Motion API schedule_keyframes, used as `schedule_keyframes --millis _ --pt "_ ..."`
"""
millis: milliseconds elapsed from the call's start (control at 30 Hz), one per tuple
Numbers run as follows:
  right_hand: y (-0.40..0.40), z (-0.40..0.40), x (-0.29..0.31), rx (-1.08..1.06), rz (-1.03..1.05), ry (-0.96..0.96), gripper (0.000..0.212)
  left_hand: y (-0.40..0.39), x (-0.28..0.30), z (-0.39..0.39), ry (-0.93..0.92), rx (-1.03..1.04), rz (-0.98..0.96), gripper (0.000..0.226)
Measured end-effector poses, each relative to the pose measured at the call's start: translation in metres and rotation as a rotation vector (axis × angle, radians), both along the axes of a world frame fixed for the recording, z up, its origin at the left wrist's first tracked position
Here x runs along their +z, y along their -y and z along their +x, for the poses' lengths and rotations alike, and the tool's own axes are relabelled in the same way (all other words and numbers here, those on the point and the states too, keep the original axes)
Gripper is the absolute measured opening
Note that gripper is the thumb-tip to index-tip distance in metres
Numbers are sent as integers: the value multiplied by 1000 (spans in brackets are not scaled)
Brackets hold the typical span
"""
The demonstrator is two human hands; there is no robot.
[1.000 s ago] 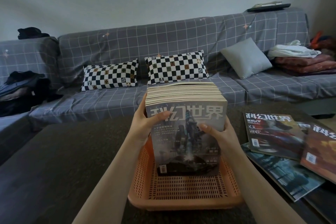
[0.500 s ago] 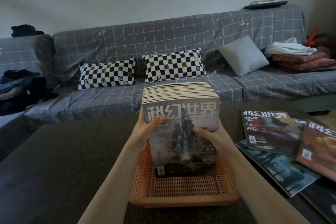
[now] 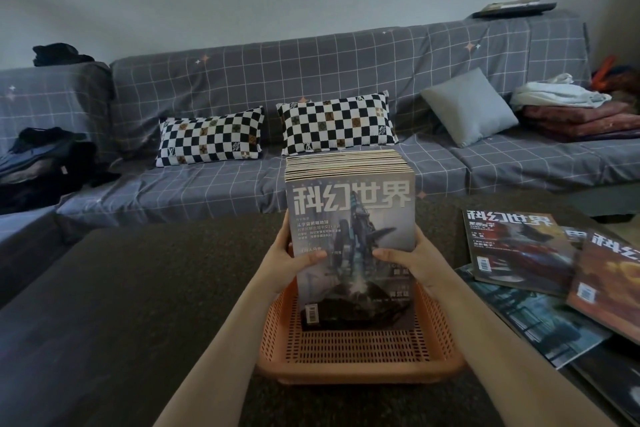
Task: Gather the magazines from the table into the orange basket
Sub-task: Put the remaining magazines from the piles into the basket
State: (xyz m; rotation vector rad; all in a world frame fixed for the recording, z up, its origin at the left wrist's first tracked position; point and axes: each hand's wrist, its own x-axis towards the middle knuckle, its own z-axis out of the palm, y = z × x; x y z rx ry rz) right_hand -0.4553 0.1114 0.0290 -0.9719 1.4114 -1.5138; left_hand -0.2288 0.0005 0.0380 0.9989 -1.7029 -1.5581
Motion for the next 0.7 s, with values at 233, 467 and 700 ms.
schedule_keyframes --millis 233,467,700 --pt "-2 2 1 -60 71 -119 123 -6 3 1 48 32 -85 129" --pt "-7 7 6 -110 114 -220 111 -19 3 4 117 66 -129 119" --pt "-34 12 1 -195 84 -254 96 -53 2 3 153 395 -240 80"
